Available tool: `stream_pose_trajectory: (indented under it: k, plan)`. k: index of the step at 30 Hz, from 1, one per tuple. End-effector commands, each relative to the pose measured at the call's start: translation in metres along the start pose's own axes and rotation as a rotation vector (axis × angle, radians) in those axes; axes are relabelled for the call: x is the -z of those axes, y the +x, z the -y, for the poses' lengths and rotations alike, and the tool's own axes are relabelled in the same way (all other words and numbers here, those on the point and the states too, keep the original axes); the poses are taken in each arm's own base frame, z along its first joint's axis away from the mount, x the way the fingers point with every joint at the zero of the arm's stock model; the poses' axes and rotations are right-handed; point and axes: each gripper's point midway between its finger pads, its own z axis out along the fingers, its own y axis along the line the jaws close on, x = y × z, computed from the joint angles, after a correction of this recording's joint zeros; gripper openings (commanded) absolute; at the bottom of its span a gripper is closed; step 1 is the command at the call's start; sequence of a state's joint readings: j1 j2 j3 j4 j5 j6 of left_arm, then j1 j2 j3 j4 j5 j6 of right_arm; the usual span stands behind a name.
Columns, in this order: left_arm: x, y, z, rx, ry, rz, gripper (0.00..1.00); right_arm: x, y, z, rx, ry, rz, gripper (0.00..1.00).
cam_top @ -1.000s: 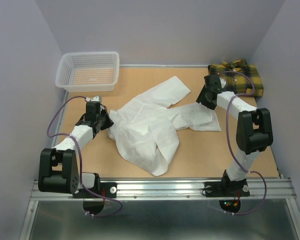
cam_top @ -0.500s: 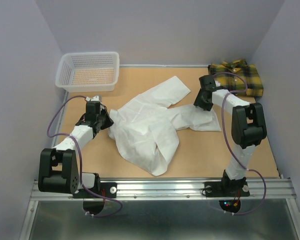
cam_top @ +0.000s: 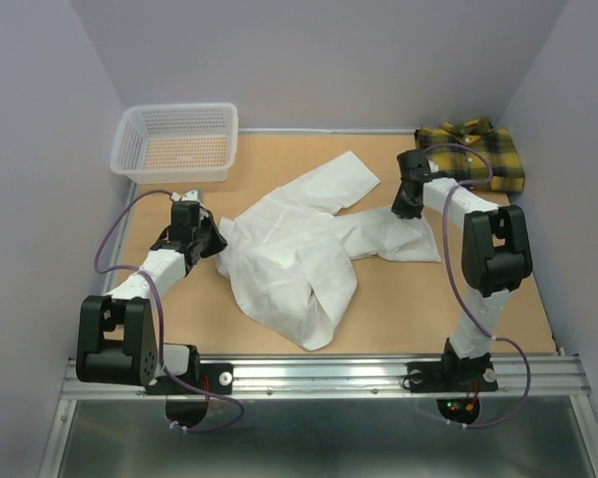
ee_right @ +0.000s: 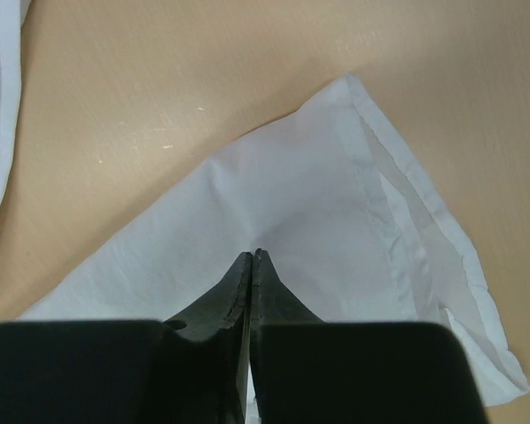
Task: Fold and stack the long sleeve shirts
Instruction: Flatten the shirt out
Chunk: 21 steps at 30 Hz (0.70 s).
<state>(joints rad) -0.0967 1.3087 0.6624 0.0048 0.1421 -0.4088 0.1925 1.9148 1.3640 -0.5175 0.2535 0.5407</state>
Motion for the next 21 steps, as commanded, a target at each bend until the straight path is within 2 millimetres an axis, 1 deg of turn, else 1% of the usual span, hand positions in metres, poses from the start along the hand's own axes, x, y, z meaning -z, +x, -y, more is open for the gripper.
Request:
stream_pose_trajectory:
  k: [1, 3, 4, 6, 7, 9, 10, 11, 13, 14, 15, 16, 17, 18, 19, 20, 21]
  plan:
    - [0.004, -0.015, 0.010, -0.021, 0.035, 0.054, 0.05, 0.029, -0.017, -0.005, 0.004, -0.034, 0.065, 0.01]
    - [0.005, -0.015, 0.009, -0.022, 0.029, 0.055, 0.04, 0.038, -0.020, -0.004, 0.002, -0.044, 0.077, 0.01]
    - [0.004, -0.015, 0.007, -0.022, 0.021, 0.056, 0.04, 0.050, -0.023, -0.004, -0.004, -0.065, 0.092, 0.01]
    - [0.005, -0.016, 0.007, -0.021, 0.016, 0.059, 0.04, 0.063, -0.022, -0.002, -0.005, -0.088, 0.100, 0.01]
    - [0.004, -0.018, 0.005, -0.019, 0.007, 0.064, 0.03, 0.077, -0.019, 0.000, -0.006, -0.116, 0.108, 0.01]
    - [0.004, -0.019, 0.003, -0.016, -0.003, 0.067, 0.02, 0.093, -0.012, 0.003, -0.008, -0.150, 0.108, 0.00]
    - [0.004, -0.020, 0.001, -0.011, -0.012, 0.070, 0.01, 0.092, 0.006, 0.012, -0.004, -0.145, 0.079, 0.01]
    - [0.004, -0.021, 0.000, -0.009, -0.017, 0.071, 0.00, 0.111, 0.005, 0.015, -0.024, -0.177, 0.112, 0.01]
    - [0.004, -0.022, -0.002, -0.006, -0.026, 0.078, 0.00, 0.120, 0.022, 0.024, -0.041, -0.191, 0.096, 0.01]
    - [0.004, -0.024, -0.005, -0.004, -0.039, 0.084, 0.00, 0.127, 0.027, 0.028, -0.055, -0.204, 0.103, 0.01]
    - [0.004, -0.026, -0.007, -0.001, -0.047, 0.089, 0.00, 0.135, 0.042, 0.039, -0.075, -0.208, 0.101, 0.01]
    - [0.004, -0.028, -0.009, 0.005, -0.055, 0.093, 0.00, 0.142, 0.046, 0.043, -0.092, -0.215, 0.113, 0.01]
    - [0.005, -0.030, -0.012, 0.007, -0.067, 0.099, 0.00, 0.146, 0.054, 0.050, -0.106, -0.212, 0.114, 0.00]
    - [0.005, -0.033, -0.015, 0.014, -0.080, 0.106, 0.00, 0.145, 0.069, 0.059, -0.131, -0.196, 0.091, 0.01]
    - [0.005, -0.034, -0.018, 0.023, -0.096, 0.113, 0.00, 0.160, 0.068, 0.064, -0.158, -0.221, 0.135, 0.00]
    - [0.007, -0.037, -0.019, 0.028, -0.101, 0.121, 0.00, 0.164, 0.071, 0.068, -0.174, -0.224, 0.144, 0.01]
    - [0.008, -0.039, -0.021, 0.034, -0.109, 0.129, 0.00, 0.166, 0.082, 0.076, -0.201, -0.209, 0.132, 0.00]
